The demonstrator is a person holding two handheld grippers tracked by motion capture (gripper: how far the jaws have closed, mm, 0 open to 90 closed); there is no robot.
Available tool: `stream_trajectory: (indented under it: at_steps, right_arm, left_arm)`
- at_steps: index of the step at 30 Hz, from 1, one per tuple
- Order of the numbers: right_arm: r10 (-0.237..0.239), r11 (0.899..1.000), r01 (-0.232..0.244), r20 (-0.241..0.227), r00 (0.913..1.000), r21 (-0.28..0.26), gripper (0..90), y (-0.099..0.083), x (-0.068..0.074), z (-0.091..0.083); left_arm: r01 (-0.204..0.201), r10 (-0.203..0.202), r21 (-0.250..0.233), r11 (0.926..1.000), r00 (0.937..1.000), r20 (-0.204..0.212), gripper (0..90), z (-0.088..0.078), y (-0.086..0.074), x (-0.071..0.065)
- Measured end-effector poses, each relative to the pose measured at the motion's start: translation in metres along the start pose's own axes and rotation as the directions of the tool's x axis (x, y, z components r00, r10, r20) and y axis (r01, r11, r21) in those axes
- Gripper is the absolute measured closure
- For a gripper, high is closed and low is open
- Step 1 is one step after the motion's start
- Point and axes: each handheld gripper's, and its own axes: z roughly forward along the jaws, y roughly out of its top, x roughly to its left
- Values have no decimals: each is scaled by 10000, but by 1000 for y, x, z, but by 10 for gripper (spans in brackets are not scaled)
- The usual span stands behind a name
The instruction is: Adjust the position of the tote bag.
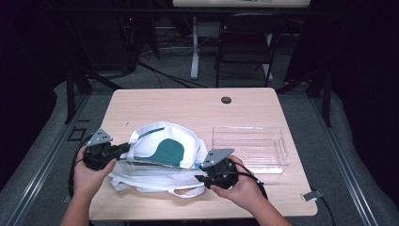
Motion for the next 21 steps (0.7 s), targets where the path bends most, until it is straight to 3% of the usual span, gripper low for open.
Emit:
stream_trajectory:
  at_steps: [12, 21]
  right_arm:
    - [-518, 9987, 518, 18, 9987, -14, 667, 39, 0, 3]
    - [-982, 9949, 985, -132, 9951, 209, 683, 60, 2, 19]
  left_arm:
    - [9, -9, -55, 10000, 10000, -7, 881, -1, 0, 1]
    - [53, -53, -114, 9999, 10000, -8, 881, -2, 0, 2]
